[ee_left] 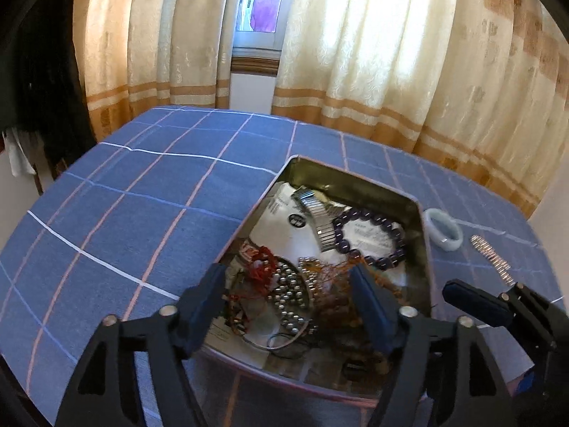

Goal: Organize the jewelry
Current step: 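Lower both grippers into the tin and open them to release the mala and pendant, then move the right gripper to the pearl necklace while the left moves to the white jade bangle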

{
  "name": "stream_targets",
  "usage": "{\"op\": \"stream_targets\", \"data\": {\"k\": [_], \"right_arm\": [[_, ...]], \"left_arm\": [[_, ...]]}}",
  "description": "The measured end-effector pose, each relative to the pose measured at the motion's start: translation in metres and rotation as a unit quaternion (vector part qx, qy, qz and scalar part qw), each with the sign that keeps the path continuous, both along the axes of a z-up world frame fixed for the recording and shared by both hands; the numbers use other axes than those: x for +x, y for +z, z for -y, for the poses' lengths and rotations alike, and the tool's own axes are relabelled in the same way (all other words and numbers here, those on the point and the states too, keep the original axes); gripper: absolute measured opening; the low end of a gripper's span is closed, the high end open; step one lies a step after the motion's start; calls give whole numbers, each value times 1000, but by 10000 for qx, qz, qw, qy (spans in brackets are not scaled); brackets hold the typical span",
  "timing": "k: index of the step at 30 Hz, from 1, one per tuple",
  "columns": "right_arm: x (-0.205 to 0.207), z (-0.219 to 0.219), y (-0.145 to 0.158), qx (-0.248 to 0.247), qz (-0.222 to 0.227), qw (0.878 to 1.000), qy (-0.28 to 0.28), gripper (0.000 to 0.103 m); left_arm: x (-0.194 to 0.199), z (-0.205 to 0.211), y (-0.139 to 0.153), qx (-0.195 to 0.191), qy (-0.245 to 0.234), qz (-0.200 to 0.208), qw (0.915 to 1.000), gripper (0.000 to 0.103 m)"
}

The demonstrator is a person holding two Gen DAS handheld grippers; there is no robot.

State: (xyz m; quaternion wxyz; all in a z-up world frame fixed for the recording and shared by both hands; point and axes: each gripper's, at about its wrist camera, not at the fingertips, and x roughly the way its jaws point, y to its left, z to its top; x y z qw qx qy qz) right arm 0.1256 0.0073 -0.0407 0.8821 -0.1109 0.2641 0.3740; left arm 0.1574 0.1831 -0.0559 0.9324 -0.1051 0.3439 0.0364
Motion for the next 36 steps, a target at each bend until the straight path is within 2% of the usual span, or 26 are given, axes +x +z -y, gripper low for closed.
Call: {"op": "stream_targets", "data": {"k": [2,3,5,9,13,17,25,30,33,36], "right_arm": [[0,11,4,124,22,9999,-74,68],[1,16,6,165,21,9998,-108,69],[2,26,9,235,17,9995,-187,70],[10,48,13,247,-44,9988,-414,70],[21,75,15,214,-70,9972,-717,70],[39,103,15,134,-180,9941,-1063,71],[92,146,-1,-573,-584,9823,-1685,72],[118,166,-11,-620,-752,9760,-1946,72],[123,172,-18,-613,-847,9751,-1953,67],[128,176,-25,-611,-1010,9739,-1937,54]], "left_arm": [[-1,4,6,125,43,61,9999,87],[-2,7,10,176,72,96,9998,90],[-2,12,16,98,40,199,9997,90],[-3,20,25,304,353,312,9984,90],[4,42,26,421,121,255,9987,90],[13,73,29,536,-332,241,9977,90],[48,142,37,915,-990,208,9906,90],[78,177,28,1186,-1294,122,9844,90],[99,189,16,1279,-1365,26,9823,90],[111,193,5,1262,-1398,-72,9821,90]]}}
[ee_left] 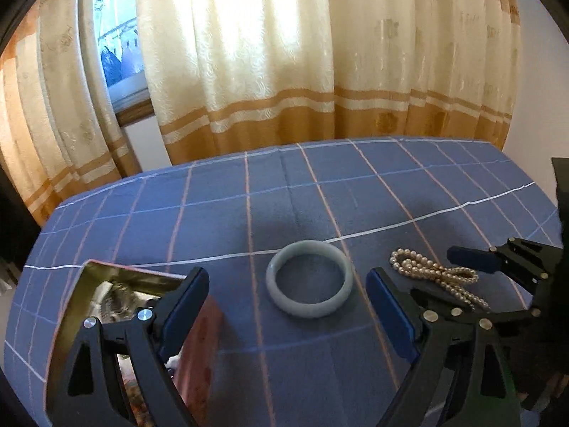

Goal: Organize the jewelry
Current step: 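Move the right gripper to the pearl necklace while the left moves to the white jade bangle, then grasp the pearl necklace with the right gripper while the left grasps the white jade bangle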

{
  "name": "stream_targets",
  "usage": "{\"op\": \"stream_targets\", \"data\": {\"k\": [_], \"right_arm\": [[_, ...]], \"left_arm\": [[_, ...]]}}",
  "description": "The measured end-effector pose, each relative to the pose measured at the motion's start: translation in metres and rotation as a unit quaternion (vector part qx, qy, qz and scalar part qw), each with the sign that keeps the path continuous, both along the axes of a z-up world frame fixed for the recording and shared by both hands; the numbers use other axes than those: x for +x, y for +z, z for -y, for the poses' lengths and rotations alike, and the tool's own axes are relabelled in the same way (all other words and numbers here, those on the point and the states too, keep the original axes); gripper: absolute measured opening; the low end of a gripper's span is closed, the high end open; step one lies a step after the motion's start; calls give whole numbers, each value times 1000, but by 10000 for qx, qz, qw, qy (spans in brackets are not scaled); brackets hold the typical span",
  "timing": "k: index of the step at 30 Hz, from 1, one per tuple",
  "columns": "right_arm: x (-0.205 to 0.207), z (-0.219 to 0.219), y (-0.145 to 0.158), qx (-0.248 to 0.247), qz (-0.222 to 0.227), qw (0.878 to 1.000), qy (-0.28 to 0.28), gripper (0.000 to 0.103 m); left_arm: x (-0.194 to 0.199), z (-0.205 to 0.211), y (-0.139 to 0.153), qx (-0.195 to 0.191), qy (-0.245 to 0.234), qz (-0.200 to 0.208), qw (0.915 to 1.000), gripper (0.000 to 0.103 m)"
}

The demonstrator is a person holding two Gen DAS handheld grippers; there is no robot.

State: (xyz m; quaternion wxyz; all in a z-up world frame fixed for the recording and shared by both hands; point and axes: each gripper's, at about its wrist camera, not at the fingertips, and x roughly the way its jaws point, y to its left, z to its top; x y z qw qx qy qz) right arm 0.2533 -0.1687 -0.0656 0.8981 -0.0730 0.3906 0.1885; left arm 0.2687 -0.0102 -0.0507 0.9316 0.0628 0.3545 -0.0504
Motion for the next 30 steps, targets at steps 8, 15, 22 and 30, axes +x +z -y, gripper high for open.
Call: {"op": "stream_targets", "data": {"k": [8,15,22,30], "right_arm": [[7,13,-4,493,-376,9981,59,28],[-1,13,-3,198,-294,9994,-10,16],[0,16,-2,195,-254,9995,-45,16],[-4,15,4,220,-70,9997,-52,15]], "left_arm": [[4,19,-11,25,-369,8,9993,90],[13,29,-24,93,-584,-199,9980,69],[24,35,-38,50,-754,-613,9953,23],[16,28,-31,-116,-772,-416,9961,10]]}}
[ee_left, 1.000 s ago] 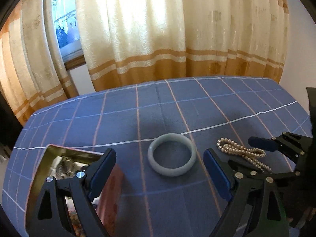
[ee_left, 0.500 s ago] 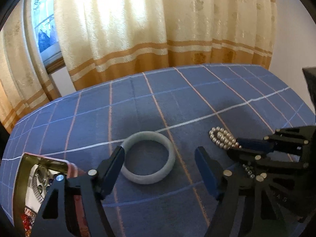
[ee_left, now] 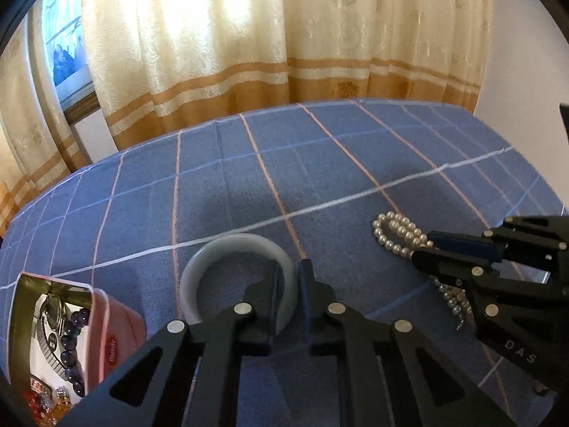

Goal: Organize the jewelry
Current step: 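Grasp the pearl necklace with the right gripper while the left grasps the white jade bangle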

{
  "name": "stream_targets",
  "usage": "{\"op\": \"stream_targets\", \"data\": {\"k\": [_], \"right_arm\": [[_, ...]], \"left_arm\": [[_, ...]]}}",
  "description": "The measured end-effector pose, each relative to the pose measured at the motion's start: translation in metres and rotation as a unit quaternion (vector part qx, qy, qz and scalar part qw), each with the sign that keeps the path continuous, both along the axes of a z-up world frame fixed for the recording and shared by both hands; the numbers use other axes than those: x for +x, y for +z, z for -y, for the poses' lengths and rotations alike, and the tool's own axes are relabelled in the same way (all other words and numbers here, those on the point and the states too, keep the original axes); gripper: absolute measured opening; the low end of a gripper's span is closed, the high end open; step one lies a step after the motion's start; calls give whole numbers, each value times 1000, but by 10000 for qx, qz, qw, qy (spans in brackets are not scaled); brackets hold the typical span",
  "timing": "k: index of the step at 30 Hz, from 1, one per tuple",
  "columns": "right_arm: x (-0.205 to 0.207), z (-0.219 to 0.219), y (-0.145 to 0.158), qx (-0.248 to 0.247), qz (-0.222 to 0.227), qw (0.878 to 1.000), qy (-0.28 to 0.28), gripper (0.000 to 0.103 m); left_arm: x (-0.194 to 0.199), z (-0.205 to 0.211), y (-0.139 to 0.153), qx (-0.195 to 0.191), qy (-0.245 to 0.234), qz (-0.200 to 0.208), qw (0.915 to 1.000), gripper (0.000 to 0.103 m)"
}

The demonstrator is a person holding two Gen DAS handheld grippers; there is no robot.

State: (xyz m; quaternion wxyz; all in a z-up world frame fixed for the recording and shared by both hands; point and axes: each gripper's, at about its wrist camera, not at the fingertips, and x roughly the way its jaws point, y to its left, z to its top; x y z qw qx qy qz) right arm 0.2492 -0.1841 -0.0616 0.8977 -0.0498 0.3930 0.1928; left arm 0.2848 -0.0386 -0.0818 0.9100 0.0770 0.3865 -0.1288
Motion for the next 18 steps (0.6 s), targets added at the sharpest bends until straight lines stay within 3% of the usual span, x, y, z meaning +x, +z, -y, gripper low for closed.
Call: {"op": "stream_targets", "data": {"k": [11,18], "right_arm": [[-6,3,9,168,335,9993,-86,15],[-11,2,11,191,483,9986,-78,15]], "left_arm": [[-12,-15,13,-286,162,417,9986,11],[-15,-16,16,-224,250,589,9977,11]]}}
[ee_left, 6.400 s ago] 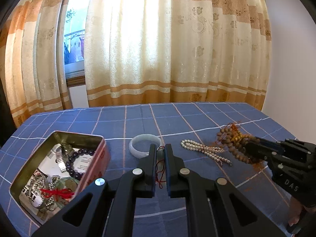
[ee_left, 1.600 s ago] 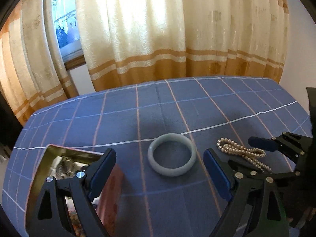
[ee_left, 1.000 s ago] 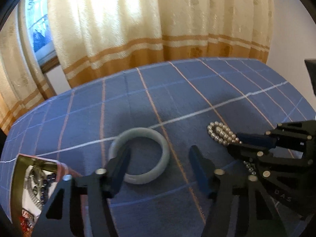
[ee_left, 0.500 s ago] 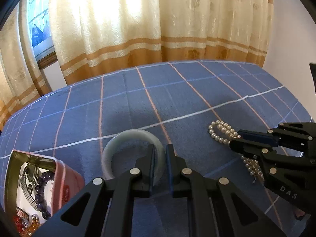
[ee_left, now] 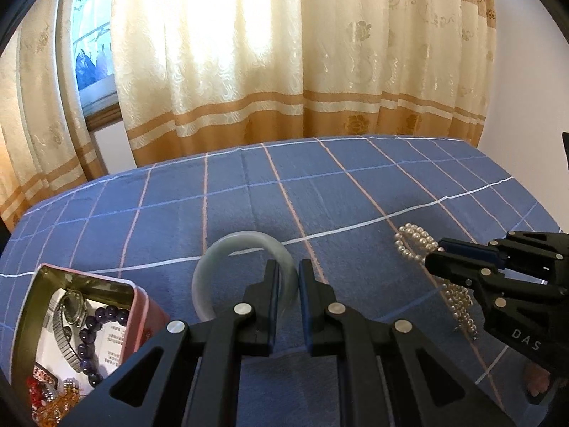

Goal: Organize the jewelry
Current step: 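Grasp the pearl necklace with the right gripper while the left grasps the white jade bangle, then carry the pearl necklace in the right gripper while the left carries the white bangle to the tin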

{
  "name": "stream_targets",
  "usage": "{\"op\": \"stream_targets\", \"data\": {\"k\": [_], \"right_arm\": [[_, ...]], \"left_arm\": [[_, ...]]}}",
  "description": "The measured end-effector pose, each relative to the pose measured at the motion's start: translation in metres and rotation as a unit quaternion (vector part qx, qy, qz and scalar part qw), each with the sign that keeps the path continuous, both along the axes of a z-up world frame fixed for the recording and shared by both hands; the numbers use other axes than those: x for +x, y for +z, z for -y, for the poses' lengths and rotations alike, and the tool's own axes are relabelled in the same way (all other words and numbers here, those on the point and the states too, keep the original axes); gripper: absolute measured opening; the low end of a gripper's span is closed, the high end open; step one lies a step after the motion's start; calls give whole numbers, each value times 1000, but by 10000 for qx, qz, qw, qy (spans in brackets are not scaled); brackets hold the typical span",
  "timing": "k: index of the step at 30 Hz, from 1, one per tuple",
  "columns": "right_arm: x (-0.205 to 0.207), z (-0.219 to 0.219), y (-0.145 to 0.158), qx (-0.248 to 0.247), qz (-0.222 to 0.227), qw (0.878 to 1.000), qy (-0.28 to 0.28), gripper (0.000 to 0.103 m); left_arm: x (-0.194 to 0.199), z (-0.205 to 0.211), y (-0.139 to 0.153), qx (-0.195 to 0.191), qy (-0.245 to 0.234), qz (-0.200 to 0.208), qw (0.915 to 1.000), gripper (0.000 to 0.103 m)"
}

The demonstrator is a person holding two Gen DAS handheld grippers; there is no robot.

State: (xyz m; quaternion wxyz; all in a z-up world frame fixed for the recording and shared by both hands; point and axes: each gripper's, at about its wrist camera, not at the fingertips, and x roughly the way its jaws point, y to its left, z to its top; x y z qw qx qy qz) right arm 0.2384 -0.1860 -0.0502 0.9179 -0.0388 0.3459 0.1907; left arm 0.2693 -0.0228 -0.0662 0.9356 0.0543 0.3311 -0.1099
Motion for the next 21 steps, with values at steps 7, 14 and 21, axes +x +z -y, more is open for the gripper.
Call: {"op": "stream_targets", "data": {"k": [7,14,21], "right_arm": [[-5,-1,2,29,133,9999,22,15],[-10,-4,6,60,314,9995,29,15],[-18,-7,9,96,503,9987,45,15]], "left_arm": [[-6,2,3,95,35,177,9998,11],[-11,1,4,97,102,276,9995,11],[-17,2,7,159,160,410,9989,11]]}}
